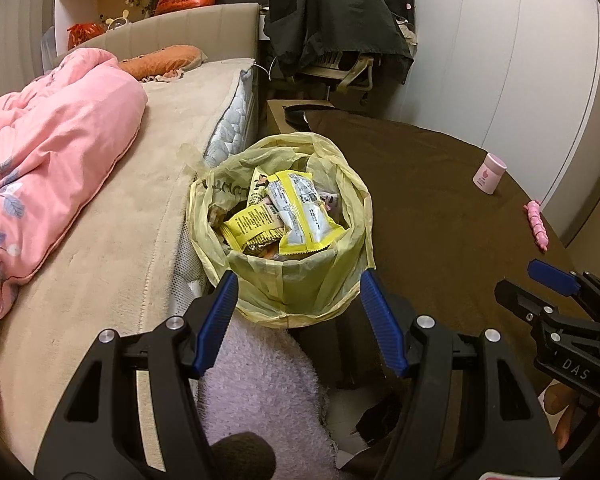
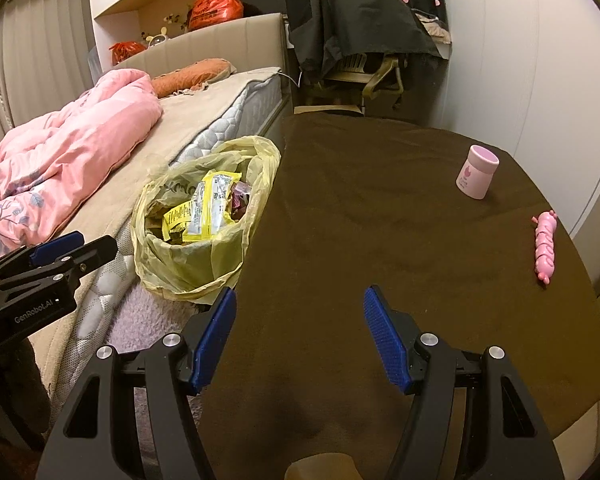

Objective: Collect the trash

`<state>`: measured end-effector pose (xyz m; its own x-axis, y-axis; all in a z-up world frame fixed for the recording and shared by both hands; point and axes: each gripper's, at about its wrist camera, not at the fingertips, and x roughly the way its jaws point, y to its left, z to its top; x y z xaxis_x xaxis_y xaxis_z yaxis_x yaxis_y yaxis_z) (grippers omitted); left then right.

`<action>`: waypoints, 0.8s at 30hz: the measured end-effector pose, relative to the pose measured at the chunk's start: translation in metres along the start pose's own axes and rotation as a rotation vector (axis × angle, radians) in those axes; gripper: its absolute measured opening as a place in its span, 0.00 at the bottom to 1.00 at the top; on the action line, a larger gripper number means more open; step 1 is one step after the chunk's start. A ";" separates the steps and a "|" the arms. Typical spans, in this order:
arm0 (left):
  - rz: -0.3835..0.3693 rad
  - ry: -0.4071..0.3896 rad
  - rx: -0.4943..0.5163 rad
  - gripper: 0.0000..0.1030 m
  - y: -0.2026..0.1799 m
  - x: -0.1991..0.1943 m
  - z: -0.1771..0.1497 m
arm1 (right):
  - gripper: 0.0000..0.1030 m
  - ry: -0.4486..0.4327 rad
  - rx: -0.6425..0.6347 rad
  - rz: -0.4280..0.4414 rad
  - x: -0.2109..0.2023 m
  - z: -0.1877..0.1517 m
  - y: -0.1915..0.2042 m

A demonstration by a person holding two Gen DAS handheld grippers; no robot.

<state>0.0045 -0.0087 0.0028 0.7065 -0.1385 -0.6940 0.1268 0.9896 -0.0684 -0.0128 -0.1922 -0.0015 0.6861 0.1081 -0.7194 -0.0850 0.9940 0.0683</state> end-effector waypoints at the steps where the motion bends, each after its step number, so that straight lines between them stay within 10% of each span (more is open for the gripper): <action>1: 0.001 -0.001 0.001 0.59 0.000 0.000 0.000 | 0.60 -0.002 0.001 0.000 0.000 0.000 0.000; 24: 0.009 0.003 0.006 0.58 -0.001 0.000 -0.002 | 0.60 -0.006 0.003 0.000 -0.001 0.000 0.000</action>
<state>0.0031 -0.0092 0.0019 0.7054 -0.1293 -0.6969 0.1247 0.9905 -0.0576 -0.0134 -0.1926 -0.0009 0.6901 0.1085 -0.7155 -0.0831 0.9940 0.0705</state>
